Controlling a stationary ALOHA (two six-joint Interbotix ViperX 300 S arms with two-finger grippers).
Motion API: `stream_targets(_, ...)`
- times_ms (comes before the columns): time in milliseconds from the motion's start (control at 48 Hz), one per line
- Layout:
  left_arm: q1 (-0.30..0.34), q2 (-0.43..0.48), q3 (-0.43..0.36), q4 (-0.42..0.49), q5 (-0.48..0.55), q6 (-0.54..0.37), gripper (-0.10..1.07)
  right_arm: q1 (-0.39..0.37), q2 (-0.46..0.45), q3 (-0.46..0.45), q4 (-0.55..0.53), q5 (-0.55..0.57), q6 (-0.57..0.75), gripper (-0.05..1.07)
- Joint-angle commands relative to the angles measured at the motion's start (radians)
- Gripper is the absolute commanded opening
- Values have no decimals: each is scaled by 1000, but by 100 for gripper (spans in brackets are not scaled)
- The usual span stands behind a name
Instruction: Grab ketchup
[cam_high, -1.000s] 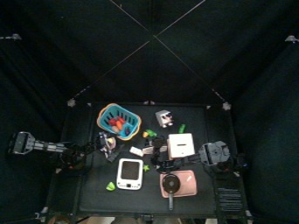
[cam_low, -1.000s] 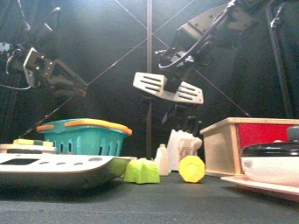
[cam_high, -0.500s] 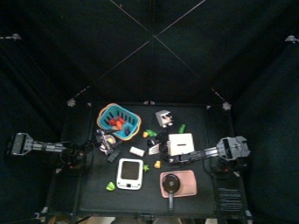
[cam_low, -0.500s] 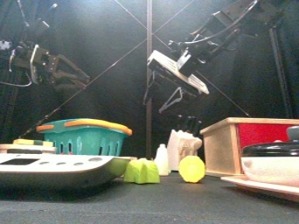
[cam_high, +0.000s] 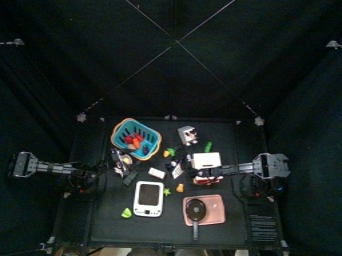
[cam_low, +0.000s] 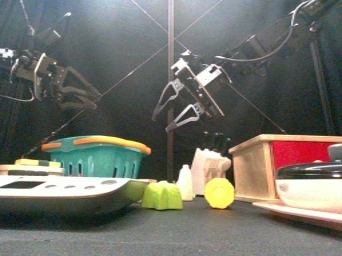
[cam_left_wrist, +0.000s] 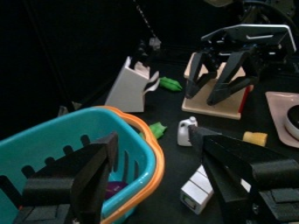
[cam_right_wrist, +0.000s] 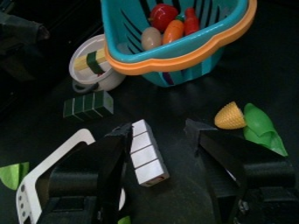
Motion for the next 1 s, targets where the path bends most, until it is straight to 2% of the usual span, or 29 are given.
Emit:
stream_targets(0, 3, 0, -37, -32, 44, 3, 98, -6, -40, -3, -40, -5, 2, 87)
stream_targets(250, 44, 0, -81, -98, 170, 6, 98, -11, -52, 28, -49, -6, 2, 87)
stream_targets(562, 225, 0, -198, -104, 390, 5, 98, -11, -87, 69, -35, -3, 5, 87)
stream_targets(979, 439, 3, -287, -103, 618, 3, 98, -12, -87, 72, -21, -3, 3, 87)
